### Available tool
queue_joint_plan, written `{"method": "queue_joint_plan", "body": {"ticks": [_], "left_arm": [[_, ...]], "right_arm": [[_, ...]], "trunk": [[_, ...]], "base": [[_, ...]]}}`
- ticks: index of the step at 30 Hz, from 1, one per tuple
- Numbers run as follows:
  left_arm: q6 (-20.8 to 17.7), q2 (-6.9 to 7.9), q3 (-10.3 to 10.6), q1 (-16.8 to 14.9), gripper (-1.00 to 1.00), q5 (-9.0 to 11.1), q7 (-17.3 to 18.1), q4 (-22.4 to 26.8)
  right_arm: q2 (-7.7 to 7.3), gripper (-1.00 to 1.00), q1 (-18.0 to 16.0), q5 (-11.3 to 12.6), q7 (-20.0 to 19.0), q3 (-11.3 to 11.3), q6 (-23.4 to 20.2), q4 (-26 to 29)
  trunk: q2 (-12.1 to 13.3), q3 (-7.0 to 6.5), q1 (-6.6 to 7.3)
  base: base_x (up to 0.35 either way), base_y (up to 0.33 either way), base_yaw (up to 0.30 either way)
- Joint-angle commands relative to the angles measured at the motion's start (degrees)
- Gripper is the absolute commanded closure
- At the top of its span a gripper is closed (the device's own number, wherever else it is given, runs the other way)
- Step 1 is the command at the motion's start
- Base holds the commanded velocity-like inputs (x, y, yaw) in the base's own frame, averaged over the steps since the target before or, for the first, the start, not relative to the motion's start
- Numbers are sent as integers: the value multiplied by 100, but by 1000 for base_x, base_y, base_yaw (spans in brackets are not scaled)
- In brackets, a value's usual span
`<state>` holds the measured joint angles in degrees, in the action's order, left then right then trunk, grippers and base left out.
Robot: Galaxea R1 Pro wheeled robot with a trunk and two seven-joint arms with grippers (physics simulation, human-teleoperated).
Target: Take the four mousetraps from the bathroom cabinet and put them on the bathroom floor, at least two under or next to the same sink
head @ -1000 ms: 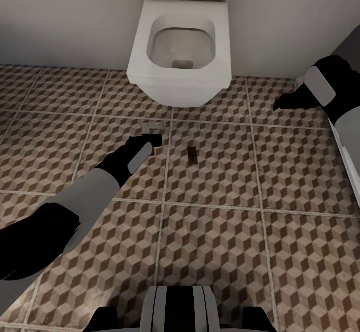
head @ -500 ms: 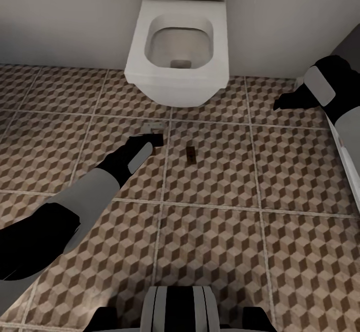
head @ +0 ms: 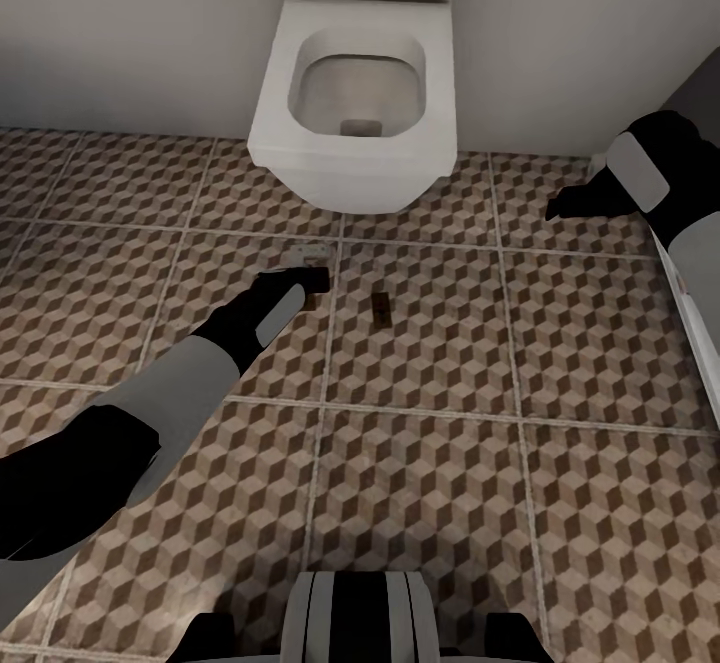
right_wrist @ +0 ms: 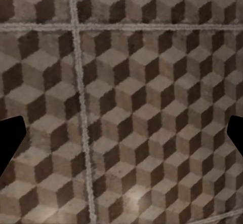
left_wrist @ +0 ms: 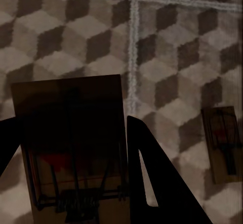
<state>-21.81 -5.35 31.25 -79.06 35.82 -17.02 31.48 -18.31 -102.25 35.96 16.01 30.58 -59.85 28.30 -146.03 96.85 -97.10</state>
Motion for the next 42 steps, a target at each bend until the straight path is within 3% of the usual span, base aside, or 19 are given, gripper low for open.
{"method": "queue_joint_plan", "body": {"ticks": [1, 22, 26, 33, 38, 42], "left_arm": [[-16, 3, 39, -5, 100, 40, -46, 8], [-12, -7, 39, -8, 100, 40, 14, 23], [-9, -9, 39, -10, 100, 40, 14, 24], [12, -3, 39, -8, 100, 40, 15, 25], [22, -2, 39, -9, 100, 40, 15, 21], [25, -1, 39, -8, 100, 40, 15, 18]], "right_arm": [[-8, -100, -5, 61, 40, 44, -15, 9], [-8, -100, -5, 61, 36, 45, -15, 0], [-2, -100, -5, 61, 35, 48, -15, 0], [21, -100, -5, 61, 34, 53, -15, 1], [50, -100, -5, 61, 35, 53, -15, 1], [74, -100, -5, 61, 36, 54, -15, 0]], "trunk": [[-1, 4, 1], [-1, 4, 1], [-7, 92, -9], [-7, 92, -9], [-13, 203, -22], [-13, 203, -22]], "base": [[0, -2, 0], [0, 0, 0], [0, 0, 0], [0, 0, 0], [0, 0, 0], [0, 0, 0]]}}
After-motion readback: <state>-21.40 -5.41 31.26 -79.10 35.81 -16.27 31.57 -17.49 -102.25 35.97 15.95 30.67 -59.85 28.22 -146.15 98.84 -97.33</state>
